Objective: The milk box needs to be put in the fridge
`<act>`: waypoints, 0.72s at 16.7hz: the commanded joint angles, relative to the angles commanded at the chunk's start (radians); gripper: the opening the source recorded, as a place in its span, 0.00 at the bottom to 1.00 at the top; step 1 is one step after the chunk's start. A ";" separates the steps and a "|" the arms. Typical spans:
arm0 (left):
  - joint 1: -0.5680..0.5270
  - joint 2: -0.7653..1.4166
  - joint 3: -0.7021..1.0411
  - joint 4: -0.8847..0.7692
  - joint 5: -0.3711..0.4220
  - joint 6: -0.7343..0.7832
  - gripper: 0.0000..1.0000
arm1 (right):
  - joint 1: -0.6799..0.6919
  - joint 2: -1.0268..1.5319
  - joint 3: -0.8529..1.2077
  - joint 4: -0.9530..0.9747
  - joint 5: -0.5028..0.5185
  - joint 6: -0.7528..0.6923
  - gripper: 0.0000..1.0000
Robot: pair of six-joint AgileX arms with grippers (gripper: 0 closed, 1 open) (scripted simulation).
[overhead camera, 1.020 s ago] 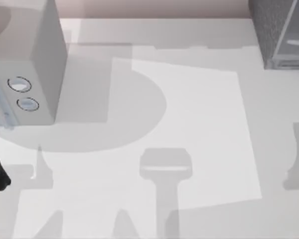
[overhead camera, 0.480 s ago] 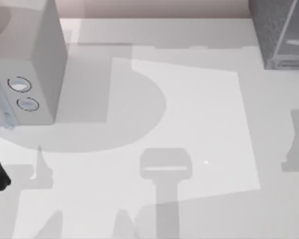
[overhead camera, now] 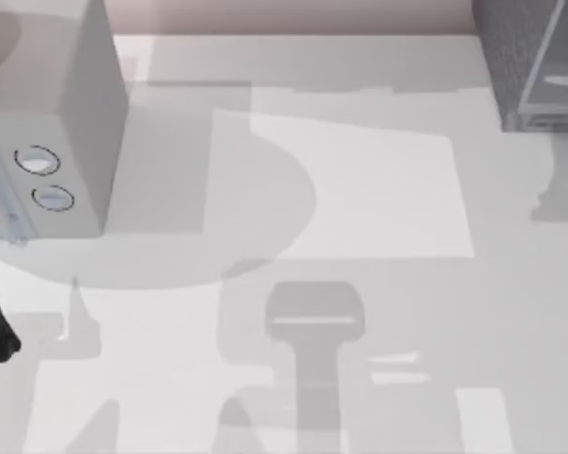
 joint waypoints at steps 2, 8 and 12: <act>0.000 0.000 0.000 0.000 0.000 0.000 1.00 | -0.028 0.209 0.092 0.113 -0.024 0.001 0.00; 0.000 0.000 0.000 0.000 0.000 0.000 1.00 | -0.093 0.778 0.338 0.415 -0.095 0.010 0.00; 0.000 0.000 0.000 0.000 0.000 0.000 1.00 | -0.118 1.037 0.448 0.550 -0.131 0.018 0.00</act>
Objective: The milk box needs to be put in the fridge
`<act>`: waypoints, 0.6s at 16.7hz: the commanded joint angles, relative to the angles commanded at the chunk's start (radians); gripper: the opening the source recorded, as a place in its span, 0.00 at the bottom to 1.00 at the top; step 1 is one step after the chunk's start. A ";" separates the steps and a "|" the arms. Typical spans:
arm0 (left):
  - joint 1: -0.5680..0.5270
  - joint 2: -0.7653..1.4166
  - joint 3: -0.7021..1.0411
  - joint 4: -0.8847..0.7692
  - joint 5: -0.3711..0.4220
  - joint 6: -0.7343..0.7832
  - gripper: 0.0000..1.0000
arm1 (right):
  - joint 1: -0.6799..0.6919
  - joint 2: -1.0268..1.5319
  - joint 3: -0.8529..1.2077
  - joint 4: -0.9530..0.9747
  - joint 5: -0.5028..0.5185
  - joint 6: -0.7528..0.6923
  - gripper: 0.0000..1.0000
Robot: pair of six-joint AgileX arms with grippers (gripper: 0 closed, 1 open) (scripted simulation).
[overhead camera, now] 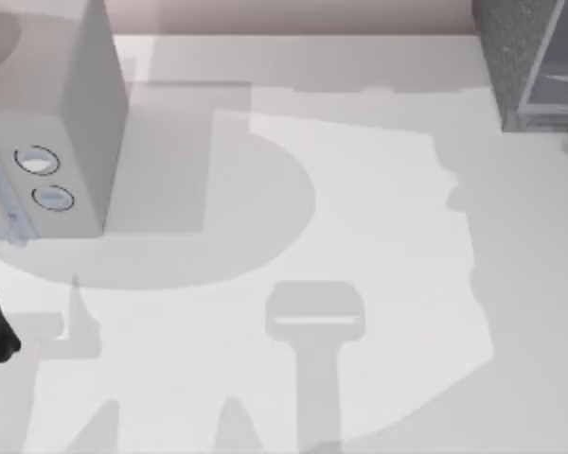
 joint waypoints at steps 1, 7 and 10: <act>0.000 0.000 0.000 0.000 0.000 0.000 1.00 | -0.004 0.041 0.018 0.022 -0.006 0.001 0.00; 0.000 0.000 0.000 0.000 0.000 0.000 1.00 | -0.010 0.102 0.046 0.056 -0.015 0.004 0.00; 0.000 0.000 0.000 0.000 0.000 0.000 1.00 | -0.003 0.093 0.047 0.053 -0.016 0.006 0.00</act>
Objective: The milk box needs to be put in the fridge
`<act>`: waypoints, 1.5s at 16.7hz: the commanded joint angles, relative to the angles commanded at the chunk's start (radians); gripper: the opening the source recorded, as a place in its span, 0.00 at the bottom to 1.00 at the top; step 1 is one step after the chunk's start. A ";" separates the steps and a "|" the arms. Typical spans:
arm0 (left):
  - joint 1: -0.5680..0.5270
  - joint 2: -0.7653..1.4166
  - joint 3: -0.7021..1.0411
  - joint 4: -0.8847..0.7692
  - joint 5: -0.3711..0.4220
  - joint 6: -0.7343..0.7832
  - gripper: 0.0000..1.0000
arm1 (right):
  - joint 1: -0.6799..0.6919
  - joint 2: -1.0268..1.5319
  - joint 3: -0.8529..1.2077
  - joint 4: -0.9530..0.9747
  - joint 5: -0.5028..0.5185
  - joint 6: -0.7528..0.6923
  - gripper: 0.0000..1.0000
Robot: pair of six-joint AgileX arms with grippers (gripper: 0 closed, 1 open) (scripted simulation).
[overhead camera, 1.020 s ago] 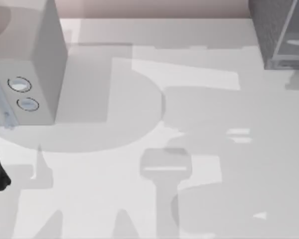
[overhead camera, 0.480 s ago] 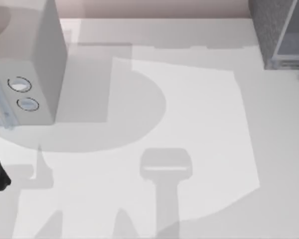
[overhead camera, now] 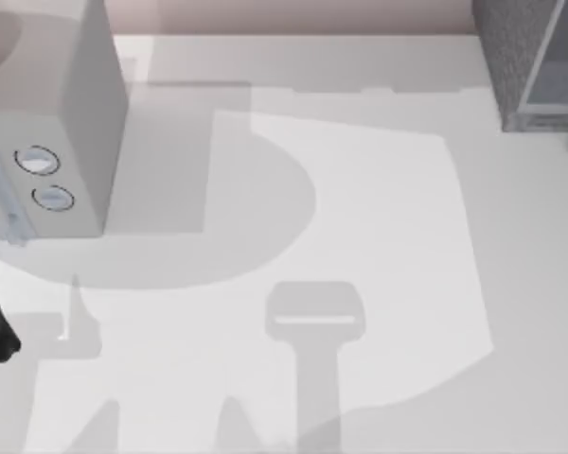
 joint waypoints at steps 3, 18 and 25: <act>0.000 0.000 0.000 0.000 0.000 0.000 1.00 | 0.010 0.053 0.069 -0.056 0.008 0.000 0.00; 0.000 0.000 0.000 0.000 0.000 0.000 1.00 | 0.056 0.266 0.635 -0.368 0.059 -0.004 0.00; 0.000 0.000 0.000 0.000 0.000 0.000 1.00 | 0.056 0.266 0.635 -0.368 0.059 -0.004 0.45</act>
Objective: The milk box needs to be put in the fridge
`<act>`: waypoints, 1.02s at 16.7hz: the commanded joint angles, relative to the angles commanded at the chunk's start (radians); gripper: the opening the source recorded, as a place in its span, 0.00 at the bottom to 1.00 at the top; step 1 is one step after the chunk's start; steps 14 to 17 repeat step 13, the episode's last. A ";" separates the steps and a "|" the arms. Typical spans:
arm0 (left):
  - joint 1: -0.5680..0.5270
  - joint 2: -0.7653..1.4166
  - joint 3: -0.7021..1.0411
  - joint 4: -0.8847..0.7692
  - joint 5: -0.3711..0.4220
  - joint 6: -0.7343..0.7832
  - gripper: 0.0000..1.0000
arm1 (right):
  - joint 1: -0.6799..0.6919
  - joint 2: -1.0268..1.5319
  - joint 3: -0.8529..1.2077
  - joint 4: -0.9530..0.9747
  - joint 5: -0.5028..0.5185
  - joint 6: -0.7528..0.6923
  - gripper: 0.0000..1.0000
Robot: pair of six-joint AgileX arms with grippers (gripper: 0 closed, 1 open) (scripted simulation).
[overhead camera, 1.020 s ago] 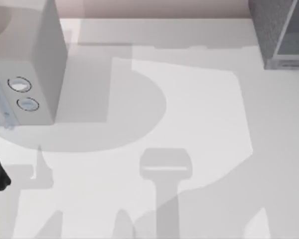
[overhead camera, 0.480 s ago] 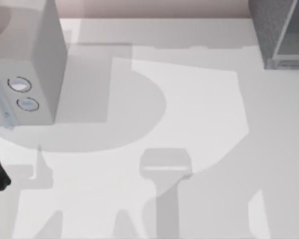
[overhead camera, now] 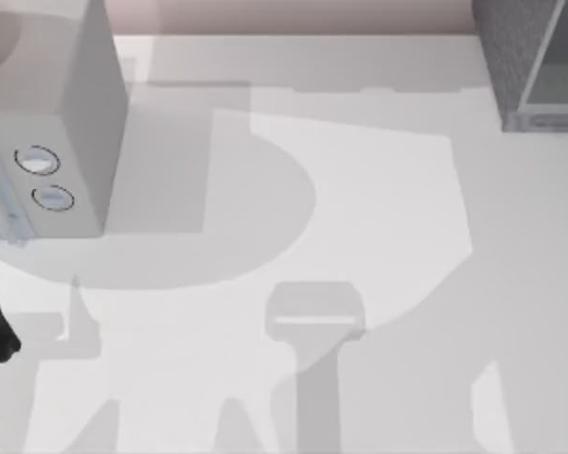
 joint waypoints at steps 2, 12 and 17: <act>0.000 0.000 0.000 0.000 0.000 0.000 1.00 | 0.000 0.000 0.000 0.000 0.000 0.000 0.60; 0.000 0.000 0.000 0.000 0.000 0.000 1.00 | 0.000 0.000 0.000 0.000 0.000 0.000 1.00; 0.000 0.000 0.000 0.000 0.000 0.000 1.00 | 0.000 0.000 0.000 0.000 0.000 0.000 1.00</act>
